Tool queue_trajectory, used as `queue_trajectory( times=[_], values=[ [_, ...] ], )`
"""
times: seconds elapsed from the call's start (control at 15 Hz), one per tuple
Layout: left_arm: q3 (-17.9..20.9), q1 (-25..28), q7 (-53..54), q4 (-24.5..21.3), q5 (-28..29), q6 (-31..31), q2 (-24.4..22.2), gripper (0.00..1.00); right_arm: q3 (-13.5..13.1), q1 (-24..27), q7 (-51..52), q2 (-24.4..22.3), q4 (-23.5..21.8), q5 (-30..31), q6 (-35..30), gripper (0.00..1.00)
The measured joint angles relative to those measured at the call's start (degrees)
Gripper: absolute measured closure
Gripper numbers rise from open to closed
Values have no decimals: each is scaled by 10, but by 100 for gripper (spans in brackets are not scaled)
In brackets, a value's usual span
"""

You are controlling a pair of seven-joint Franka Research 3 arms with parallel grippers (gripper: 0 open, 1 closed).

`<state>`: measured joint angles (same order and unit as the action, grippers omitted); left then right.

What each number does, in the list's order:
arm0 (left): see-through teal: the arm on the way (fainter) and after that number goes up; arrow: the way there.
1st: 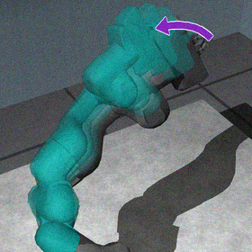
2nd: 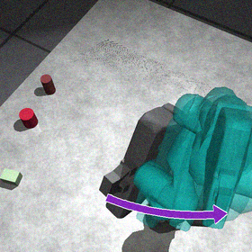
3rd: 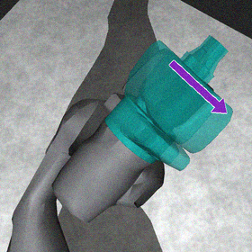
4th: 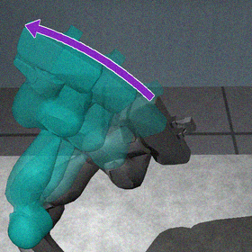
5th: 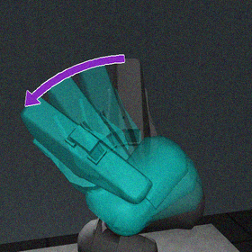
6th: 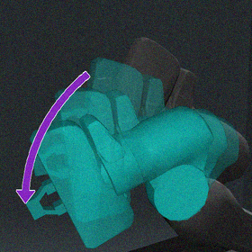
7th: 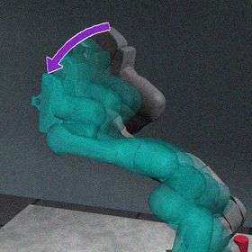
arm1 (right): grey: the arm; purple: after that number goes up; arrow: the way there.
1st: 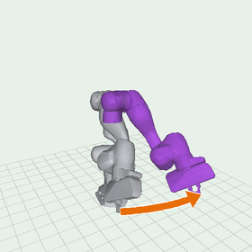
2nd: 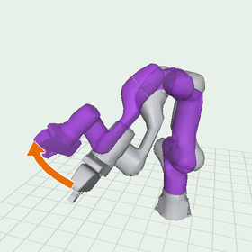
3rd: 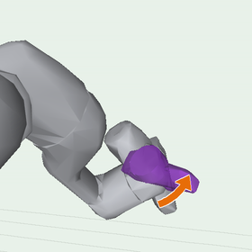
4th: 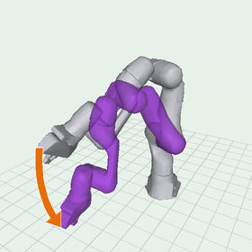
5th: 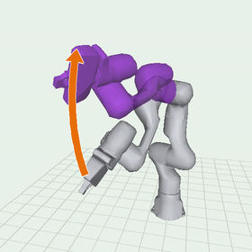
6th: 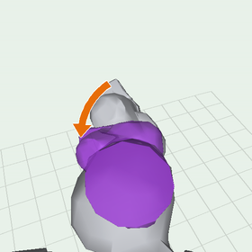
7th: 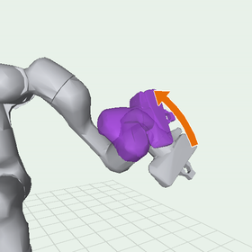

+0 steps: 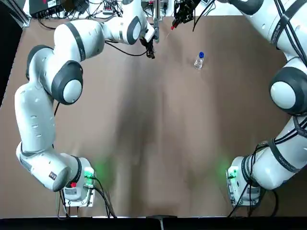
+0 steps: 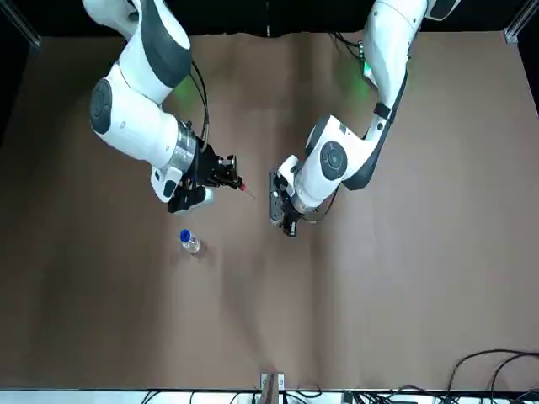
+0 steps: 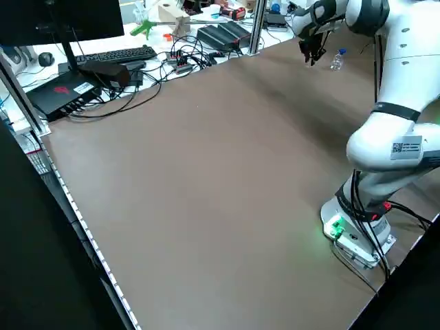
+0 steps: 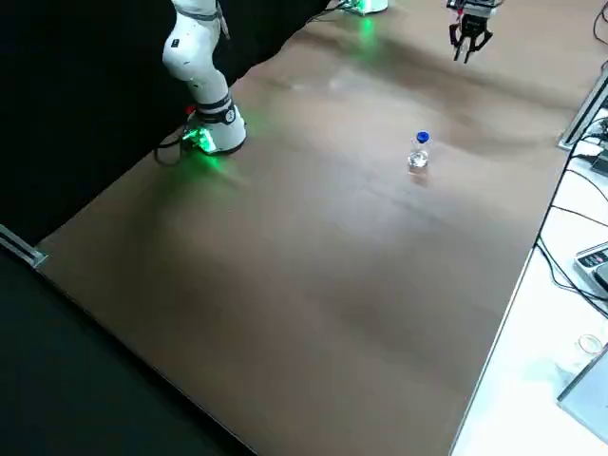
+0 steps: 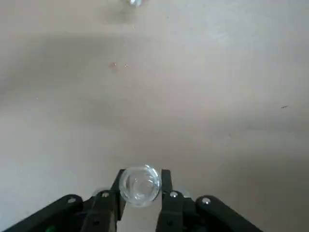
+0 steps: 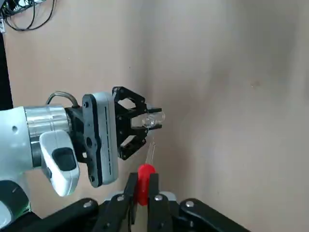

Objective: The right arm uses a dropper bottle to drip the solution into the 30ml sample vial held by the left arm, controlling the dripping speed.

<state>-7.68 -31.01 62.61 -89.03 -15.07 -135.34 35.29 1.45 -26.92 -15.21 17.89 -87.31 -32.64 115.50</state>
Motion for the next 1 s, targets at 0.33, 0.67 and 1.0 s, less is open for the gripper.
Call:
queue_trajectory(
  times=[0.33,0.67,1.0],
  values=[
    [0,0,0,1,1,0,0,69,0,-7,0,15,0,0,23,88],
    [0,0,0,1,1,0,0,69,0,-25,0,32,0,0,52,88],
    [0,0,0,1,1,0,0,69,0,-31,1,43,0,0,70,88]
  ],
)
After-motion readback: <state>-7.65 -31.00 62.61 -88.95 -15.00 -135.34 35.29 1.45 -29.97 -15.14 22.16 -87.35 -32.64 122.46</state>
